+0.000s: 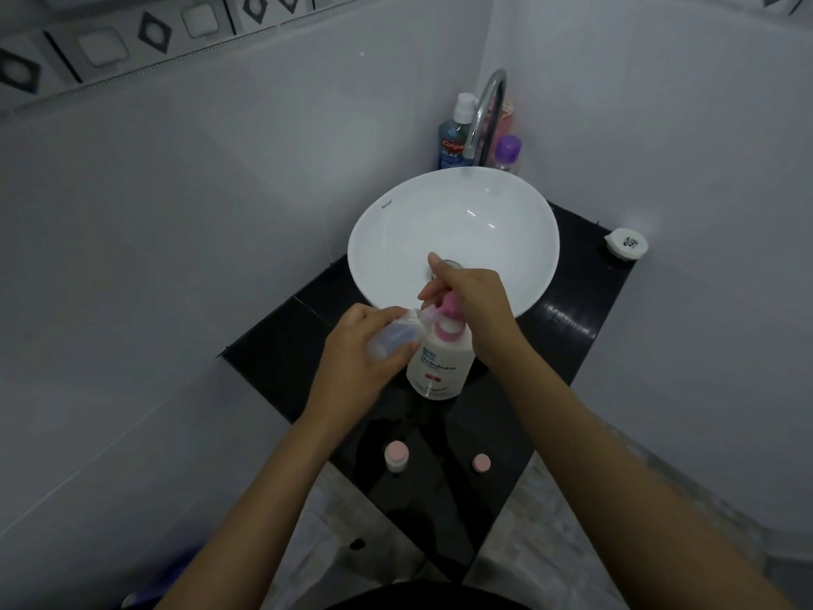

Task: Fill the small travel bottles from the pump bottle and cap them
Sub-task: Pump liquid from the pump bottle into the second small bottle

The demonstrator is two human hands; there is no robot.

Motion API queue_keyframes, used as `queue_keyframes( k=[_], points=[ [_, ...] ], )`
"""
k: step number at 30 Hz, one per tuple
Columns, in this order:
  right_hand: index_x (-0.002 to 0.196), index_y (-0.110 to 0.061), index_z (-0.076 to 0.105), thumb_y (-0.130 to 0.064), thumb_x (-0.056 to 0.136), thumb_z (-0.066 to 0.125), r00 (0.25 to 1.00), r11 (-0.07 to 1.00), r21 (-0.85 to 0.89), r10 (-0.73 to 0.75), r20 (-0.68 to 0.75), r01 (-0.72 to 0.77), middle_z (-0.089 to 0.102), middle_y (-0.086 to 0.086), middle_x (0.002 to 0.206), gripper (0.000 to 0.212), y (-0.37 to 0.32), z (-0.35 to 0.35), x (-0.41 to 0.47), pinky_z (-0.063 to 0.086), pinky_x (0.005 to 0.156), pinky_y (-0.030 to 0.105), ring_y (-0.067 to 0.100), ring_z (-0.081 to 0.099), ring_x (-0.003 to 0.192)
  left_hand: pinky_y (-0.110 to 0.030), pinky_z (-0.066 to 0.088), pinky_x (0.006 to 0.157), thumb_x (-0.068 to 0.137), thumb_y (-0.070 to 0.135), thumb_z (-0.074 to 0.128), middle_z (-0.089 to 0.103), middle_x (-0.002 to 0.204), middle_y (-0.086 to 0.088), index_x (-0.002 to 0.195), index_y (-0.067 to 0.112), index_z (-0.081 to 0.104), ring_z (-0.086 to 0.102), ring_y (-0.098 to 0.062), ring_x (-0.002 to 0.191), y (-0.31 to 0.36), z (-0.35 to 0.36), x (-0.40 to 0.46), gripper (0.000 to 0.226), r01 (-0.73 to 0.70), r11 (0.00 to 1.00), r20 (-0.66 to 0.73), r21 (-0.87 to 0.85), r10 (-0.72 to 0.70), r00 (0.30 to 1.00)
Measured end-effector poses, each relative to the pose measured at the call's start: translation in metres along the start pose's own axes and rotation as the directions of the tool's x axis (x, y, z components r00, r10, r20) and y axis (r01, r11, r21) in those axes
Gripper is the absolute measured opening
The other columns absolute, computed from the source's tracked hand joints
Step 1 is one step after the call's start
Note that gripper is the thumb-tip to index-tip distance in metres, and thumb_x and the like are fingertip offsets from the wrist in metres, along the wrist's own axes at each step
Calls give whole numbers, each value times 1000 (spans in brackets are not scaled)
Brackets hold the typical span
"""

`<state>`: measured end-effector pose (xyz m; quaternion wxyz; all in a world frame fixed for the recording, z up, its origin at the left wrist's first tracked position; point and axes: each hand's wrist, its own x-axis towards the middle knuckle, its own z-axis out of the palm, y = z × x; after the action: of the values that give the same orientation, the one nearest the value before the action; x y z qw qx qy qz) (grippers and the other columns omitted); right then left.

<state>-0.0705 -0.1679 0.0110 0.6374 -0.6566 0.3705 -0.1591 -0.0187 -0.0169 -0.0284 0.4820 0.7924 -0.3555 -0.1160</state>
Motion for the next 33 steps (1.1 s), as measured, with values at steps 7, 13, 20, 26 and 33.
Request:
queue_keyframes(
  k=[7, 13, 20, 26, 33],
  points=[
    [67, 1, 74, -26, 93, 53, 994, 989, -136, -74, -81, 63, 58, -7, 44, 42, 13, 6, 4, 42, 65, 20, 5, 52, 52, -1, 40, 73, 80, 34, 70, 54, 98, 10, 119, 26, 62, 50, 12, 91, -2, 1, 1, 41, 16, 999, -2, -40, -16, 1000],
    [60, -11, 72, -27, 96, 49, 985, 985, -119, -135, -111, 121, 66, 0, 57, 46, 25, 10, 8, 46, 65, 18, 3, 58, 54, -1, 39, 73, 79, 33, 70, 53, 97, 15, 117, 28, 63, 51, 10, 91, -5, -1, 5, 39, 15, 998, 21, -63, -14, 1000],
    [64, -6, 74, -27, 96, 50, 983, 986, -116, -131, -127, 116, 68, -1, 58, 45, 42, 13, 10, 48, 69, 24, 3, 60, 56, -6, 39, 72, 80, 30, 71, 54, 98, 6, 120, 25, 63, 52, 2, 88, -14, 4, 4, 41, 35, 999, 59, -17, -34, 998],
    [65, -5, 73, -27, 94, 53, 985, 986, -113, -134, -109, 121, 70, 4, 62, 41, 33, 12, 7, 51, 70, 27, 13, 65, 63, -4, 40, 73, 80, 27, 72, 55, 95, 6, 120, 27, 63, 52, 4, 87, -7, 0, 1, 41, 27, 997, 59, -72, -23, 998],
    [73, 2, 73, -21, 92, 55, 989, 992, 49, -114, -96, 119, 69, 8, 62, 35, 12, 3, 6, 55, 66, 23, 15, 66, 60, -2, 40, 73, 79, 26, 72, 55, 97, 11, 119, 24, 64, 53, 8, 90, 1, -6, 4, 41, 7, 994, 47, -105, -2, 999]
  ],
)
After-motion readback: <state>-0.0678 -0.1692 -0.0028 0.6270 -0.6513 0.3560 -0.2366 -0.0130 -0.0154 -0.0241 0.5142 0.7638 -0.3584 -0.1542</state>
